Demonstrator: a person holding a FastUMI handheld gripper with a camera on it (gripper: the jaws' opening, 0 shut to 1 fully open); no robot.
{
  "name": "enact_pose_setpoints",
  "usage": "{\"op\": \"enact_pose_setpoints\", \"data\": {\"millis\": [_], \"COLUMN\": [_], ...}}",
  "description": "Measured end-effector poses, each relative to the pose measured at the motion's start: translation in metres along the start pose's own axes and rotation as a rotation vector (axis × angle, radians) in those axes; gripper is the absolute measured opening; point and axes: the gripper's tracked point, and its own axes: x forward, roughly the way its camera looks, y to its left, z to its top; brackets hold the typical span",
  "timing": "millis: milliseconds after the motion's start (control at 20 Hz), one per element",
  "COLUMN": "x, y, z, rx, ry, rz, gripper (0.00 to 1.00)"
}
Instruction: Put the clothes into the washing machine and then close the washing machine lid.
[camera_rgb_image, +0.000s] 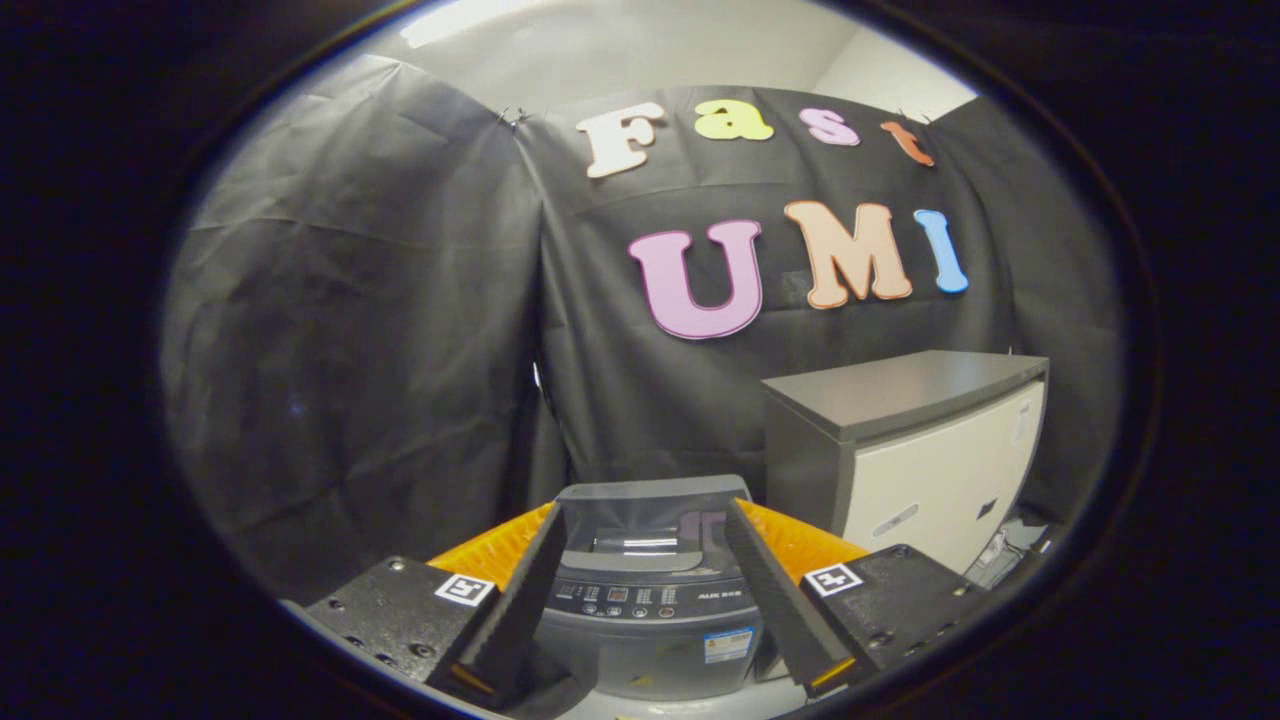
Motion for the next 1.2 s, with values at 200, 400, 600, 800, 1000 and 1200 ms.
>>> {"op": "enact_pose_setpoints", "data": {"millis": [200,400,600,800,1000,1200], "x": [-0.029,-0.054,-0.075,-0.098,-0.111,-0.111], "y": [-0.033,-0.054,-0.078,-0.087,-0.108,-0.127], "z": [0.021,0.041,0.039,0.035,0.025,0.008], "rx": [0.036,0.025,-0.038,-0.143,-0.221,-0.167], "ry": [-0.072,-0.110,-0.152,-0.151,-0.136,-0.103], "rz": [-0.032,-0.028,-0.036,-0.004,-0.017,0.000], "gripper": [0.96,0.96,0.96,0.96,0.96,0.96]}}
